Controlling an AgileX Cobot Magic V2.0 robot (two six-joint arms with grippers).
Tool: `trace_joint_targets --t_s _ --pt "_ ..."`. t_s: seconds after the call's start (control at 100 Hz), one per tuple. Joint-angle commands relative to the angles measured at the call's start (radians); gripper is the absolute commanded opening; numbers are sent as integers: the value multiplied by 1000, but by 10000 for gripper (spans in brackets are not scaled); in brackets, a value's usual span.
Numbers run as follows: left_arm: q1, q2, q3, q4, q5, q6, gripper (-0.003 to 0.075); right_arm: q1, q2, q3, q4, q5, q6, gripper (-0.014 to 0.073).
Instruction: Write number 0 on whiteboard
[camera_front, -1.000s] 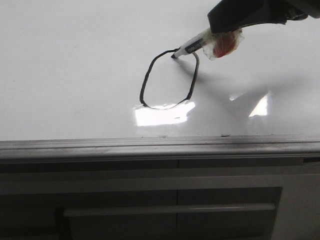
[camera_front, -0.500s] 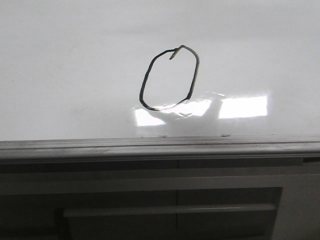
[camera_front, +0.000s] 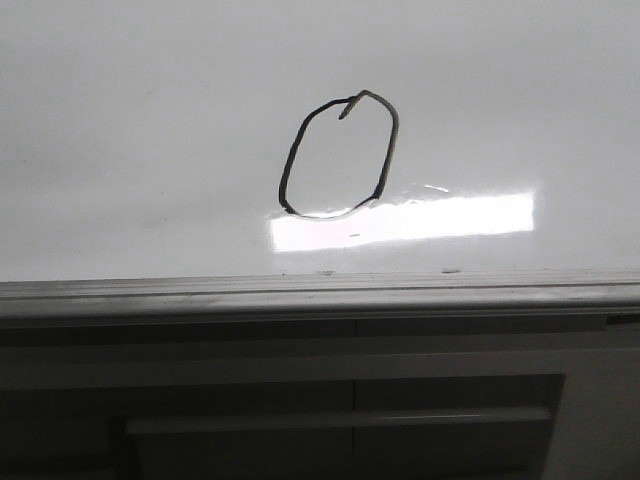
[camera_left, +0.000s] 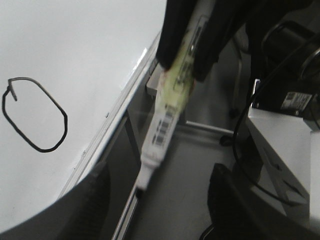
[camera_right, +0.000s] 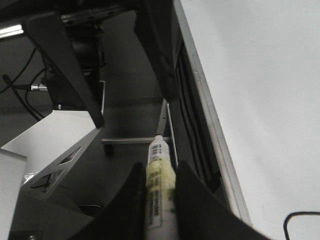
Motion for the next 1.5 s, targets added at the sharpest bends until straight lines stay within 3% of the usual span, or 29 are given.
trace_joint_targets --t_s 0.0,0.21,0.45,0.81,1.1,1.15,1.22,1.37,1.49 --pt "-26 69 -99 12 10 30 356 57 8 -25 14 -82 -8 -47" --pt "-42 168 -169 12 153 33 334 115 24 -25 16 -110 -8 -47" --pt "-42 177 -169 12 180 33 323 120 24 -25 22 -120 -8 -47" --pt "-42 177 -169 26 153 33 -18 120 24 -25 48 -106 -8 -47" --pt "-42 177 -169 28 132 31 -20 120 24 -25 91 -114 14 -38" --pt "-42 177 -169 26 116 28 -20 120 24 -25 98 -122 19 9" --pt "-42 177 -169 26 88 16 -20 120 24 -25 98 -131 19 153" --pt "-42 177 -163 26 48 -23 -20 98 11 -25 71 -227 19 568" --pt "-42 172 -139 56 25 -103 -20 32 -31 -25 43 -316 19 629"
